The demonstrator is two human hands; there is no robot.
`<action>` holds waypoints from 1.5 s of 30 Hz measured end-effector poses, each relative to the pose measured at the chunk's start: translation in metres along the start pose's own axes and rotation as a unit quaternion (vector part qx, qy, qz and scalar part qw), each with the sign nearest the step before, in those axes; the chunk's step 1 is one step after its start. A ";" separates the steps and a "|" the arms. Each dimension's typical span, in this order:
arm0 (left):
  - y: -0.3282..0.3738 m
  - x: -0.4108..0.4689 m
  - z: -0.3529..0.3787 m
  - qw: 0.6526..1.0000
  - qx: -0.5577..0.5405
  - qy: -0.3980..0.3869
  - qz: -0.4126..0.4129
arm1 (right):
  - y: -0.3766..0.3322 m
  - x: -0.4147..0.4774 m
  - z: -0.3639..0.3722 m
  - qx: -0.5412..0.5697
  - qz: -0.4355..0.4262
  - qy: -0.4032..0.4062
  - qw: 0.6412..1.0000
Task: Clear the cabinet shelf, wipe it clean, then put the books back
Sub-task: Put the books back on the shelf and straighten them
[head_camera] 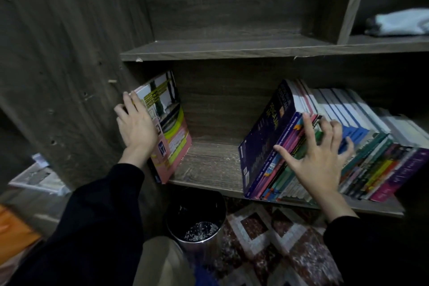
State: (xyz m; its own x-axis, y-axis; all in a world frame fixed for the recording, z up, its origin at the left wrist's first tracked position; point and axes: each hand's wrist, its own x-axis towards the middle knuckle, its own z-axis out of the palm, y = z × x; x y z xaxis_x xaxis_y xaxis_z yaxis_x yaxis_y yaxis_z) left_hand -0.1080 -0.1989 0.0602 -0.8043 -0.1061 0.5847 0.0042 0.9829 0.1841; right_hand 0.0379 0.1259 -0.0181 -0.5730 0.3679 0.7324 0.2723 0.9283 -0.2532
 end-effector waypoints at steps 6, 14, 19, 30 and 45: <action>0.007 0.007 -0.006 0.998 -0.057 0.023 -0.015 | 0.000 0.000 0.000 0.003 0.004 -0.007 1.000; 0.024 0.019 -0.021 0.954 -0.251 -0.156 -0.052 | 0.001 0.000 0.001 0.004 0.000 0.004 1.000; 0.041 0.000 -0.017 0.947 -0.309 -0.084 -0.037 | 0.002 0.000 0.003 -0.004 -0.004 0.006 1.000; 0.116 -0.049 -0.024 0.920 -0.386 -0.071 0.005 | 0.000 0.000 0.001 -0.017 -0.003 0.006 1.000; 0.177 -0.127 -0.012 0.922 -0.252 -0.150 0.251 | 0.002 0.000 -0.002 -0.006 -0.005 -0.016 1.000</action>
State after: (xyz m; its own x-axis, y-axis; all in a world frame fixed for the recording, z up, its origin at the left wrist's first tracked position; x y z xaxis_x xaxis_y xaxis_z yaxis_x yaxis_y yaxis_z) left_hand 0.0023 -0.0135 0.0276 -0.7540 0.4645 0.4645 0.6357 0.6939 0.3380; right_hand 0.0398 0.1278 -0.0175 -0.5998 0.3596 0.7148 0.2745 0.9316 -0.2383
